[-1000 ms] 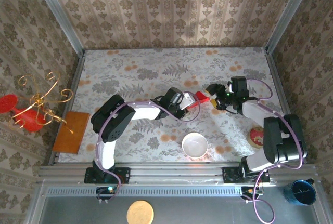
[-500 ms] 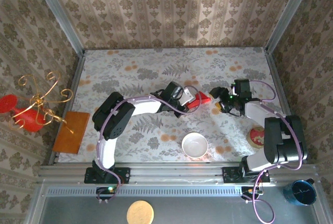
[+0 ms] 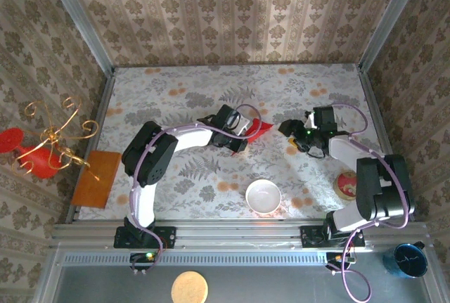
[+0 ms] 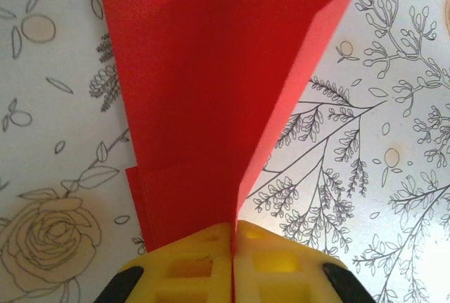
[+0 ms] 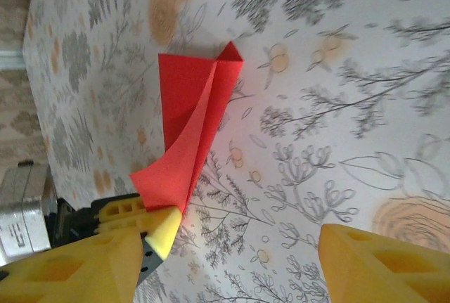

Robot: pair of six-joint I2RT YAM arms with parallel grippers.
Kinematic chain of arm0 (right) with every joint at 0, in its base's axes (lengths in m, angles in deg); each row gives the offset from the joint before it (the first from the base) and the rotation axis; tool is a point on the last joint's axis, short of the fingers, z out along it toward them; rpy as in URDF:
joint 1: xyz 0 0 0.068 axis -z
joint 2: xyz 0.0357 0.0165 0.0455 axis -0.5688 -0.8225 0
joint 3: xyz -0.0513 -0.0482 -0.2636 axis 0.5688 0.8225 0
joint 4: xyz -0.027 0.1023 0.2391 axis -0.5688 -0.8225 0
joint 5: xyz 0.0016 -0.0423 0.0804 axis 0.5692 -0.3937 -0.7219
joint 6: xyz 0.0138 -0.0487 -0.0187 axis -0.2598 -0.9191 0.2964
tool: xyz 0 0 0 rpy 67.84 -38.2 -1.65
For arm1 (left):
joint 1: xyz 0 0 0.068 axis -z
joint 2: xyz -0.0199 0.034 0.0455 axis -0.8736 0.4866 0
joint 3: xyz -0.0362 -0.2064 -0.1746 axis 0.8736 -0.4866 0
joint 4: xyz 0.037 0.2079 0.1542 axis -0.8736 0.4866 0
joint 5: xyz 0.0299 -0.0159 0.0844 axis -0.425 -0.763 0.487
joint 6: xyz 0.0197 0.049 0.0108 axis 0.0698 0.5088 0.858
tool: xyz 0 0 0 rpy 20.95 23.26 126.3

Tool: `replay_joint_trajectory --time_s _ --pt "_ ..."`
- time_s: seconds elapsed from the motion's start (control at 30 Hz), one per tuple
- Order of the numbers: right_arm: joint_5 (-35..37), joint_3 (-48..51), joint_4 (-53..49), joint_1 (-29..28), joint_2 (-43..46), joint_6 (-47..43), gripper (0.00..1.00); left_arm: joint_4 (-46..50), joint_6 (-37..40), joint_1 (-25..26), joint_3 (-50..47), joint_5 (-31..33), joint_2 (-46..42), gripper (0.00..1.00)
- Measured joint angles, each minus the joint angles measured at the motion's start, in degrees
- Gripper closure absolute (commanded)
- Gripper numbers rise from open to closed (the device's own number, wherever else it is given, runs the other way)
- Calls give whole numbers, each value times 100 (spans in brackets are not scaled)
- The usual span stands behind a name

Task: Fold a paper plane with a square sheet of paper (pick it up from the middle)
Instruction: Fold the wing for the fifth time at the center of the table.

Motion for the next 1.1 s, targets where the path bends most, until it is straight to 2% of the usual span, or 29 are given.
replay_joint_trajectory --time_s 0.23,0.63,1.1 --pt "0 -289 -11 -538 -409 -376 33 262 -463 -7 15 -367 0 92" --pt "26 -511 -63 -1027 -931 -809 37 205 -1193 -293 15 -1287 0 92" --pt "116 -1113 -245 -1259 -1589 -1082 40 -291 -1858 -387 -179 -1956 37 92"
